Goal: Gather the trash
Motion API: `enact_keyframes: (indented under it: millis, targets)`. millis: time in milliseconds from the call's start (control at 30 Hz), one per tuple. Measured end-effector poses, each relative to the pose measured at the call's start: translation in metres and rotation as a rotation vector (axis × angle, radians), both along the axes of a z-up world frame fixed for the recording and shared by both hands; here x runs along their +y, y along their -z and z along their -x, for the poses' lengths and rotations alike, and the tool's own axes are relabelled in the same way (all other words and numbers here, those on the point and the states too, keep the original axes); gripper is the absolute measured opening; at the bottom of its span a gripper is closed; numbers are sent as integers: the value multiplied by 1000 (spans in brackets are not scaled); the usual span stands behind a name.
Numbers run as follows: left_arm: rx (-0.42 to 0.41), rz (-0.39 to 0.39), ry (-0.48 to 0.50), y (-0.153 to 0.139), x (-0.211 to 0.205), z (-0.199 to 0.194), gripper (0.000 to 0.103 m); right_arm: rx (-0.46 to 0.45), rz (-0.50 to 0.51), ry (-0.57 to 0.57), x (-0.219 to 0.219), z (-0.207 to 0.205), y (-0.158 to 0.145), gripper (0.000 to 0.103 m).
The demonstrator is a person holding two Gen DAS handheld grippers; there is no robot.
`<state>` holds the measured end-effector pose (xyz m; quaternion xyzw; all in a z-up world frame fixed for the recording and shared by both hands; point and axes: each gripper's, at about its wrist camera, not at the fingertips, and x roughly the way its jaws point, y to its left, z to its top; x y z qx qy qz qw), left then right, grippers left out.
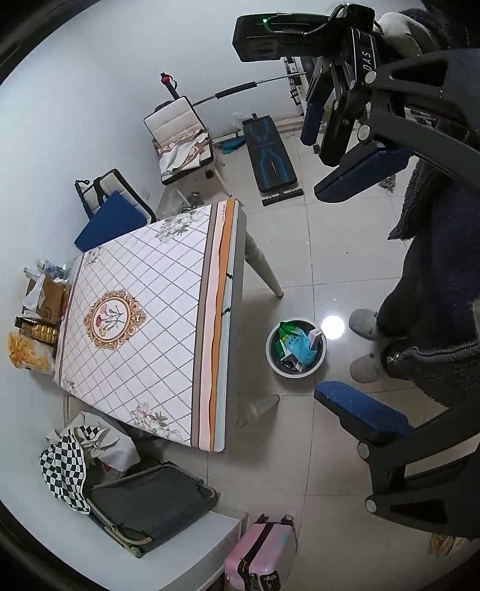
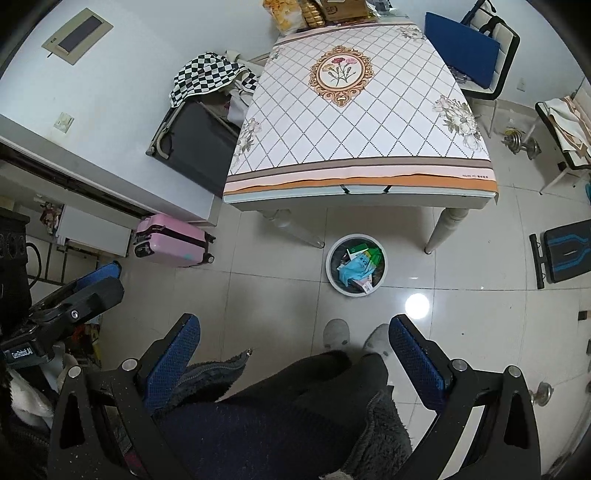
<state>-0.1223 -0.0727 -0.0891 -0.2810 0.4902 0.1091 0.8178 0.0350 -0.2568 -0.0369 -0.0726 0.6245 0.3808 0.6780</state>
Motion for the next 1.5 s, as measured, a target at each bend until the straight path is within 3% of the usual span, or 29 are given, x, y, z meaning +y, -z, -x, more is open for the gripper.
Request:
enact_keyframes:
  millis: [100,1500]
  targets:
    - [-1,7,5,1,-1,-2,103,5,0,1,0,0,0,103]
    - [6,66,22,16,-25,-10,103,41,-11,7,-15,-5,3,103]
